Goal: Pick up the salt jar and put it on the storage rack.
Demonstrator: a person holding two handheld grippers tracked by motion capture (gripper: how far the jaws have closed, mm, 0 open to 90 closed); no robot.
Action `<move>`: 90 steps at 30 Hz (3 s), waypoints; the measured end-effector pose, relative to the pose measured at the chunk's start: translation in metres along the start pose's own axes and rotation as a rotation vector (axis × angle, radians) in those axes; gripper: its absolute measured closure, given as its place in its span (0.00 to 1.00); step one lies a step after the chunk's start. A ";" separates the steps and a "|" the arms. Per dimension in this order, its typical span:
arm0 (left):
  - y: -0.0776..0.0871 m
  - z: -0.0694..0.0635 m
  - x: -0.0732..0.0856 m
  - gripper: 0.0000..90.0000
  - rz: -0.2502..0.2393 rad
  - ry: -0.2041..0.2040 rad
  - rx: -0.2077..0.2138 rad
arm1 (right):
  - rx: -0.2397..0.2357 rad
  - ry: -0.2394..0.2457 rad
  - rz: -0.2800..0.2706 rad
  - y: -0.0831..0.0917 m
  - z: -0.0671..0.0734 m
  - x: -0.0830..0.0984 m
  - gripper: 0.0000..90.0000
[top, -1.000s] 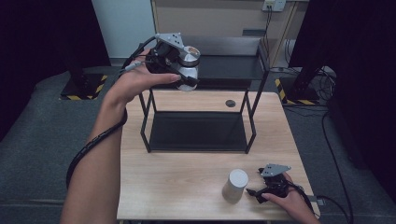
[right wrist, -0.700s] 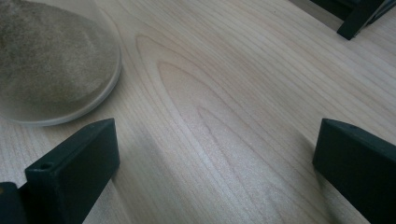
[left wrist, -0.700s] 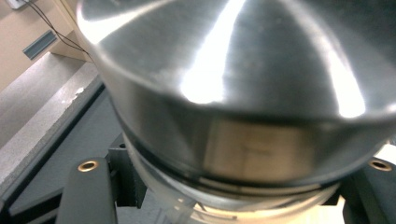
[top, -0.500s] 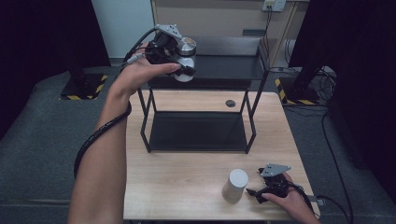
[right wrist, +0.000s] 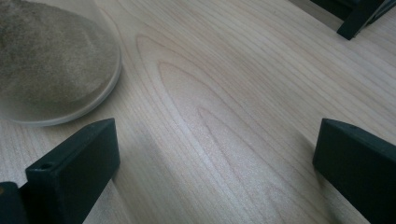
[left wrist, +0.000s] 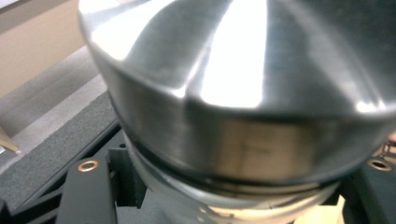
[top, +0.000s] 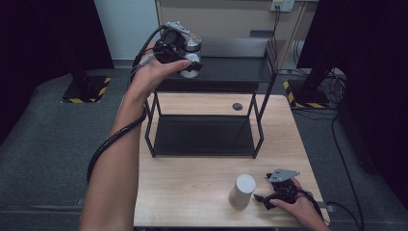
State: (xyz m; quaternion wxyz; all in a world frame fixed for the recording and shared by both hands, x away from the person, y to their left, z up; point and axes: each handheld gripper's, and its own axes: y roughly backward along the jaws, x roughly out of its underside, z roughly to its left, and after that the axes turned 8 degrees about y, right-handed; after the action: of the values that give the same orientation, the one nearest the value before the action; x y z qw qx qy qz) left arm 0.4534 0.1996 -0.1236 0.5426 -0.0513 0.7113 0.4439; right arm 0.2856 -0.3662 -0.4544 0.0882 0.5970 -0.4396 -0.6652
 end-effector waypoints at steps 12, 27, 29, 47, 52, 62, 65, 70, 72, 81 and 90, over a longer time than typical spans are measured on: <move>-0.013 -0.005 0.002 0.33 -0.011 0.068 -0.073 | -0.002 -0.003 0.000 0.000 0.000 0.000 0.02; -0.023 0.001 0.014 0.33 -0.052 0.134 -0.077 | -0.002 -0.003 -0.001 0.000 0.000 0.000 0.02; -0.023 0.001 0.016 0.33 -0.058 0.140 -0.075 | -0.002 -0.003 -0.001 0.000 0.000 0.000 0.02; -0.018 -0.003 0.023 0.16 -0.083 0.107 -0.078 | -0.002 -0.002 -0.001 0.000 0.000 0.000 0.02; -0.007 -0.010 0.022 0.09 -0.085 0.077 -0.107 | -0.002 -0.002 -0.001 0.000 0.000 0.000 0.02; 0.023 -0.023 0.026 0.09 -0.093 0.034 -0.138 | -0.002 -0.002 -0.001 0.000 0.000 0.000 0.02; 0.035 -0.024 0.031 0.13 -0.099 0.015 -0.114 | -0.002 -0.002 -0.001 0.000 0.000 0.000 0.02; 0.055 -0.027 0.038 0.15 -0.091 -0.039 -0.075 | -0.002 -0.001 0.001 0.000 0.000 0.000 0.02; 0.060 -0.027 0.042 0.15 -0.092 -0.049 -0.057 | -0.002 -0.001 0.001 0.000 0.000 0.000 0.02; 0.061 -0.018 0.055 0.15 -0.061 -0.167 0.105 | -0.003 -0.001 0.001 0.000 0.000 0.000 0.02; 0.052 -0.016 0.072 0.14 -0.089 -0.218 0.198 | -0.001 -0.002 -0.001 0.000 0.000 0.000 0.02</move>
State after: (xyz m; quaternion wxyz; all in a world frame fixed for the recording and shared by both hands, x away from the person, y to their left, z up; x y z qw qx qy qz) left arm 0.3837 0.2486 -0.1520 0.6381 0.0194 0.6856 0.3498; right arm 0.2858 -0.3664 -0.4545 0.0879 0.5965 -0.4390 -0.6661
